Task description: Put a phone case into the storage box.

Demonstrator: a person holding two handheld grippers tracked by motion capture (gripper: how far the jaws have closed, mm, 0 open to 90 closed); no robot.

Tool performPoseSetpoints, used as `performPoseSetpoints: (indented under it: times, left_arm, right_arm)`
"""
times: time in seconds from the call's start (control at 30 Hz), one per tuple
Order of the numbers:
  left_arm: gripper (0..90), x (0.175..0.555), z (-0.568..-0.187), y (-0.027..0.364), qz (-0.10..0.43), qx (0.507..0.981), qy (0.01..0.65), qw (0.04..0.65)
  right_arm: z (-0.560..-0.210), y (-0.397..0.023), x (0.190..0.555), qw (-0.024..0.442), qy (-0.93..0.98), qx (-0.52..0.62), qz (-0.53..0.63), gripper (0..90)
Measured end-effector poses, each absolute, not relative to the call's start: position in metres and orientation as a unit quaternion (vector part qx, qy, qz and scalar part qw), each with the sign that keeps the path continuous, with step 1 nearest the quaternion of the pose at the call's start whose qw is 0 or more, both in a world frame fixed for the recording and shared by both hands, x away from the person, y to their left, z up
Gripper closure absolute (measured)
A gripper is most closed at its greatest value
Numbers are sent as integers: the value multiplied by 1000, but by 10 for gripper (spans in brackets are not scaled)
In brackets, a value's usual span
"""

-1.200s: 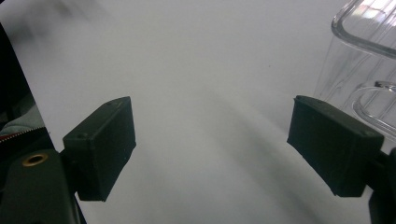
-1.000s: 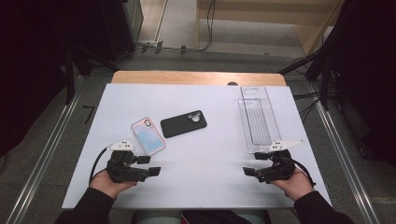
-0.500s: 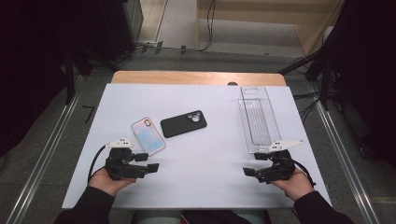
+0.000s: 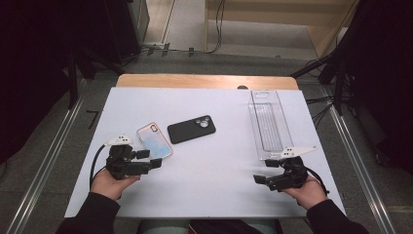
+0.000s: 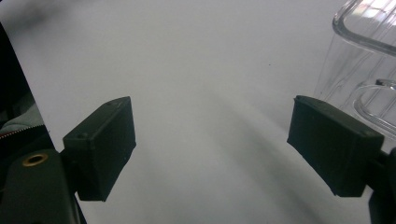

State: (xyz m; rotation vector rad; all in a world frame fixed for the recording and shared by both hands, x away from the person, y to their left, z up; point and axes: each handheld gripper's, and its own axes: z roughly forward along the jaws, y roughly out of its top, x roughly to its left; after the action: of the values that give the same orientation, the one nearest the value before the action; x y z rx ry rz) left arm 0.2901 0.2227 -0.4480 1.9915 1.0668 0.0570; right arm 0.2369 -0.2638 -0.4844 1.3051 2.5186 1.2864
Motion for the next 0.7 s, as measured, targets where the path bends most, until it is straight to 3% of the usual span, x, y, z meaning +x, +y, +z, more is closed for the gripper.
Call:
performPoseSetpoints:
  times: [0.13,0.33,0.37,0.4,0.47,0.5,0.53,0.6,0.7]
  left_arm:
    - [255,296,-447,219,21,792,430,433]
    - [395,310,-444,215,18,799,443,406]
    - [514,313,-444,215,16,797,450,402]
    - [514,316,-444,216,17,797,452,401]
    - [631,320,-444,216,35,804,449,388]
    - [780,321,-444,216,40,806,447,386]
    - [780,322,-445,218,38,806,446,387]
    - [900,324,-448,222,27,804,446,392]
    - [900,328,-455,223,12,804,452,387]
  right_arm:
    - [-485,-264,237,14,809,418,413,132]
    - [-484,-265,237,15,809,421,411,132]
    - [-484,-265,237,15,808,421,411,132]
    - [-484,-265,237,15,808,421,411,132]
    - [-484,-265,236,18,809,419,411,132]
    - [-485,-264,236,20,813,417,406,132]
    - [-485,-264,236,20,813,417,406,132]
    - [-485,-264,235,20,814,417,403,132]
    - [-485,-265,236,20,813,417,406,132]
